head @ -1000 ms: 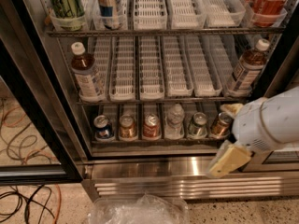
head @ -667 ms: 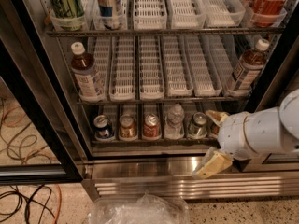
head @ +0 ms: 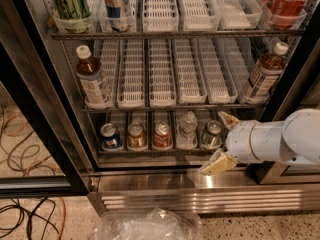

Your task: Pick pepsi can from bottom shelf of fridge

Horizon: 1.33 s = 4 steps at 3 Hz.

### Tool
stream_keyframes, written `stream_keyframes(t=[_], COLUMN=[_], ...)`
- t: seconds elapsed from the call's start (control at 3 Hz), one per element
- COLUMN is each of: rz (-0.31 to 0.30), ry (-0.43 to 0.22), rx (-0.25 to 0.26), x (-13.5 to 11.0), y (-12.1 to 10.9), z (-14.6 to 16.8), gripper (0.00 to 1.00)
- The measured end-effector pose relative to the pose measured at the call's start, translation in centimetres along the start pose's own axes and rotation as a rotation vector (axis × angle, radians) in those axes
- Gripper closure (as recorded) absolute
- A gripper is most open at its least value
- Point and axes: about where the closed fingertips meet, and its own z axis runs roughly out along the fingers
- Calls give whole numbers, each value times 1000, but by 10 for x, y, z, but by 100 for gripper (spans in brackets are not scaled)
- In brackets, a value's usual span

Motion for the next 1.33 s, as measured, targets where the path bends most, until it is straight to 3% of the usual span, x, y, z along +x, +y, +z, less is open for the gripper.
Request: stream_keyframes(t=[0.33,0.67,1.0,1.33], rz=[9,92,228,244], ry=[-5,-83,-205,-290], rx=[-17,-35,18,101], x=[-2,18,48,54], y=[3,35,78,109], z=[1,28,63,92], gripper=[0,0,0,0])
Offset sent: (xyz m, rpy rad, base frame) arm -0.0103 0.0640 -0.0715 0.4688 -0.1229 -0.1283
